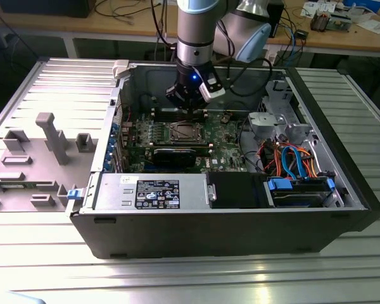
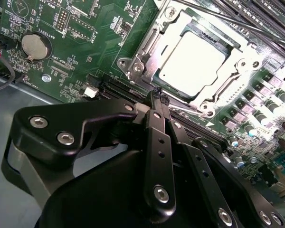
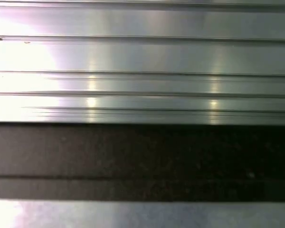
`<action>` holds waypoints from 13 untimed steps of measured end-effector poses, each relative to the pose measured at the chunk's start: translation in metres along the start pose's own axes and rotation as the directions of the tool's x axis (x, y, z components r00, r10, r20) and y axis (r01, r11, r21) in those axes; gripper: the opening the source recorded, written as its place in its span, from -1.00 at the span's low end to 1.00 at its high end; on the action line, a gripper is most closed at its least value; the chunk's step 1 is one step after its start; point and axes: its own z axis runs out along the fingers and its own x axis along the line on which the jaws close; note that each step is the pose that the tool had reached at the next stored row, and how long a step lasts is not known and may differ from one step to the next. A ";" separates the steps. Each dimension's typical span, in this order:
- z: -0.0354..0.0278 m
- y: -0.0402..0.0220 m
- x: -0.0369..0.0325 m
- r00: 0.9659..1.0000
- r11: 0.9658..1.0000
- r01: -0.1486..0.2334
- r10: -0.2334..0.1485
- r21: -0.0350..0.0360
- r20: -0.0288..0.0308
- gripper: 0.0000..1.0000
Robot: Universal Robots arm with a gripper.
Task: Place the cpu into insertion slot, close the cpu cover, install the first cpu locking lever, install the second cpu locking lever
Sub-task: 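Install the first cpu locking lever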
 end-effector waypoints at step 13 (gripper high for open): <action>0.0072 0.0009 -0.0030 1.000 1.000 0.000 0.000 -0.001 0.000 -0.79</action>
